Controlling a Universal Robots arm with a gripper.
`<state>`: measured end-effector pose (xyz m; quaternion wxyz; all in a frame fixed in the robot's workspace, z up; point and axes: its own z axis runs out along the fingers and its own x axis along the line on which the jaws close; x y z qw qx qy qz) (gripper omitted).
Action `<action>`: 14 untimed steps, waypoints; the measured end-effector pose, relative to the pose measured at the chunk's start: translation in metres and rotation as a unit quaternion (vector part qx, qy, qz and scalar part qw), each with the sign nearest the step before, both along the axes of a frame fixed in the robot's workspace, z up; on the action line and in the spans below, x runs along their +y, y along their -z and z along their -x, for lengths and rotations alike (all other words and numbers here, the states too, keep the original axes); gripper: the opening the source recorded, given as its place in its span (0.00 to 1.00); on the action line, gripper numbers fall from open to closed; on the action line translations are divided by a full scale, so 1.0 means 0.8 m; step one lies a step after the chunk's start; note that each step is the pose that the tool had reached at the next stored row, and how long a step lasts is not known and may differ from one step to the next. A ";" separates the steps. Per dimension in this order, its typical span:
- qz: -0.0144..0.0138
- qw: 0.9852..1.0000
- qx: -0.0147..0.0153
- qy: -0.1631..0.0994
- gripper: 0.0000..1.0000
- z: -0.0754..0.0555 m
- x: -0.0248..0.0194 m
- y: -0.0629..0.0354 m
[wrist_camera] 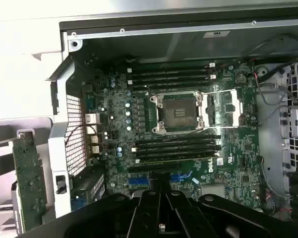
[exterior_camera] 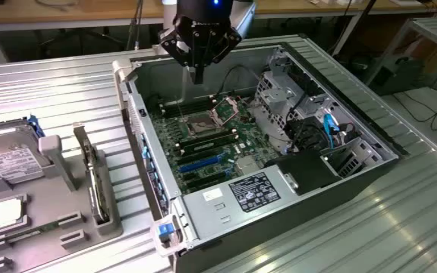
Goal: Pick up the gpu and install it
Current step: 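Reach for the gpu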
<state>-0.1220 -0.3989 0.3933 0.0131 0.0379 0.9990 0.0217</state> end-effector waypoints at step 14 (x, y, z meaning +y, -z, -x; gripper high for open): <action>0.000 1.000 0.000 0.000 0.11 0.065 0.0000 0.000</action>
